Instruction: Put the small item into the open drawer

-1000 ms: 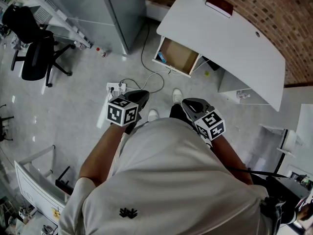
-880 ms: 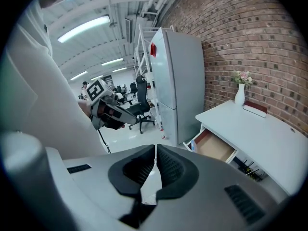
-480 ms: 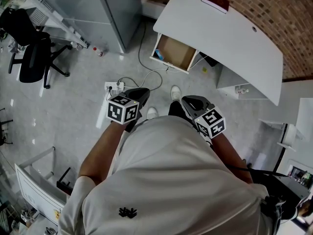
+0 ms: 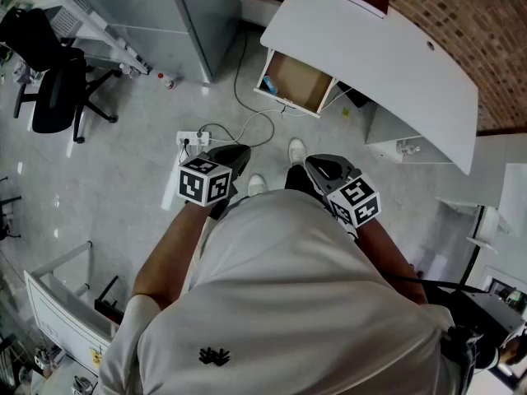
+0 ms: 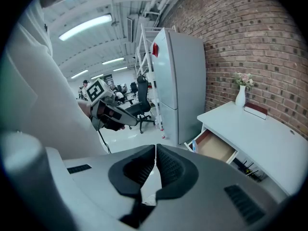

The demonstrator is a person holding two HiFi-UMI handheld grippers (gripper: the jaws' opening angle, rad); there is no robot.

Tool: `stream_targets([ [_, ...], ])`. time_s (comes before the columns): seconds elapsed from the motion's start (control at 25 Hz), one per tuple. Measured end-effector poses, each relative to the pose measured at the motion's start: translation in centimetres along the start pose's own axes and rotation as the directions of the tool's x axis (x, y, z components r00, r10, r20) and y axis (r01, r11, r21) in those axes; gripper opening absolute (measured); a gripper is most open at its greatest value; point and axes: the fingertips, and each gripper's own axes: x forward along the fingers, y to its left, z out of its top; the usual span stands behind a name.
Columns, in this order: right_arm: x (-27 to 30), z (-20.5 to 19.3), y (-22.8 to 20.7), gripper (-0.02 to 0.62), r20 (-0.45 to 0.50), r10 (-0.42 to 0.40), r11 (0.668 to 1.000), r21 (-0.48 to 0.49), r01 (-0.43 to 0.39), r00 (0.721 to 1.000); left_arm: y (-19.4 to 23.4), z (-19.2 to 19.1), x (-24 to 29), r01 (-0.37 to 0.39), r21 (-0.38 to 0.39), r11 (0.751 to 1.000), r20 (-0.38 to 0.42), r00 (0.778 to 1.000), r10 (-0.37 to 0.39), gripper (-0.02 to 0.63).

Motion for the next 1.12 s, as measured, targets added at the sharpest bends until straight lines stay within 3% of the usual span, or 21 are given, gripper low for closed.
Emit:
stream_targets([
  [1.12, 2.4, 0.5, 0.7, 0.032, -0.038, 0.042, 0.998, -0.043, -0.044, 0.998, 2.2, -0.8, -1.2, -0.032, -0.047, 0.998, 0.018, 0.999, 0.033, 0.031],
])
